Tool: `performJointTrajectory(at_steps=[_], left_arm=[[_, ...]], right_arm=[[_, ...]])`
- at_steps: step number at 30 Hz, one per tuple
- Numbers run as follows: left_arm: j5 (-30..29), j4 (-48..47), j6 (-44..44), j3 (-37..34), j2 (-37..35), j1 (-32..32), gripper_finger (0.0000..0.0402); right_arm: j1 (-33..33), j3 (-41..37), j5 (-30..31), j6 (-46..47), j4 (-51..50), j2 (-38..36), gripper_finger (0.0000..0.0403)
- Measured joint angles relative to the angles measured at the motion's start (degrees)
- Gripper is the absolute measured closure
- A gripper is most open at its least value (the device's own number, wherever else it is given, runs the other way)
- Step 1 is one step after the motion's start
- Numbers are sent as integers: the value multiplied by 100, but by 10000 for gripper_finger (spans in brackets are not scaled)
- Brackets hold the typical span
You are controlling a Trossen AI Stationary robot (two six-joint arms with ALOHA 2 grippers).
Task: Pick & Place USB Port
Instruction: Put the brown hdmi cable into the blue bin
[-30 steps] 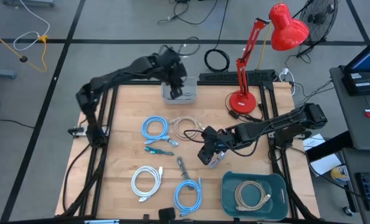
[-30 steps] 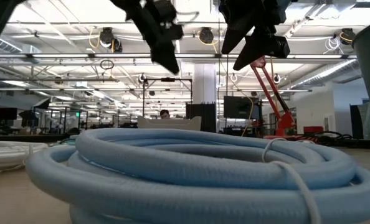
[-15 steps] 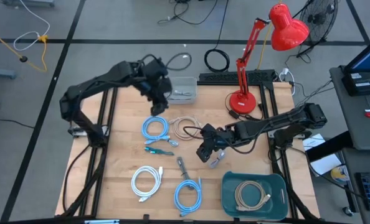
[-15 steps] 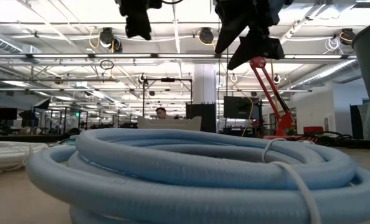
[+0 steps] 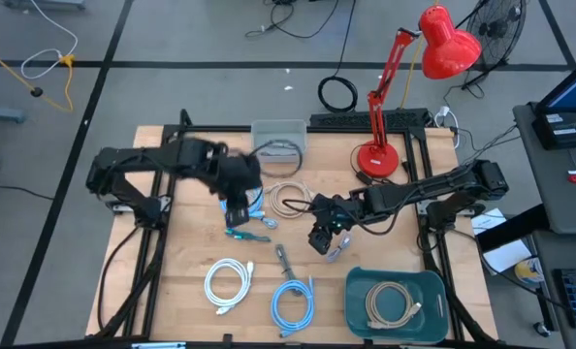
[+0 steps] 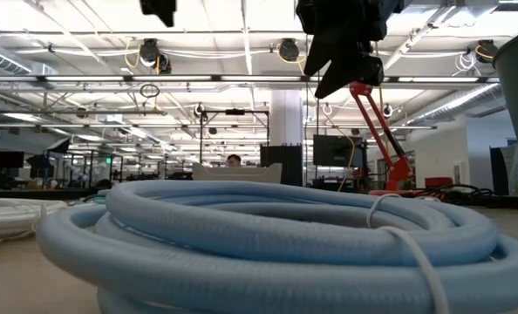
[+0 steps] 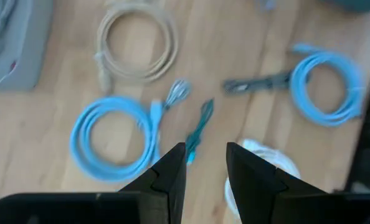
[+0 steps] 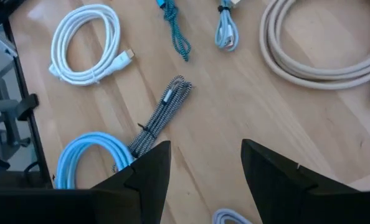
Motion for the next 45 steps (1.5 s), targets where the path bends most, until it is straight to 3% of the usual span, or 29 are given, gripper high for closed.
performJointTrajectory(at_steps=[6, 11, 18, 22, 25, 34, 40, 45], left_arm=[[-934, -292, -810, -172, -58, -834, 286], [-1129, 228, -1705, -1106, -644, -1163, 298], [-1634, 2441, -2975, -3538, -2408, -1257, 340], [-1640, 4327, -2744, -4881, -3200, -1093, 357], [-1526, 4709, -2447, -5410, -3377, -927, 361], [-1071, 4641, -2394, -5732, -3290, -558, 319], [-924, 4684, -2386, -5731, -3300, -558, 314], [-887, 4695, -2430, -5731, -3300, -569, 314]], right_arm=[[-66, 0, 7, -181, 23, -1, 216], [-118, 0, 6, -202, 41, -1, 216], [-136, 0, -1, -204, 104, -2, 216], [-154, 0, 1, -346, 172, 0, 216], [-215, 0, 6, -544, 204, -1, 216], [-799, 2, -14, -1524, 821, 100, 216], [-1621, -2, -1020, -2058, 908, 678, 216], [-1904, 126, -1734, -2741, 866, 1322, 216]])
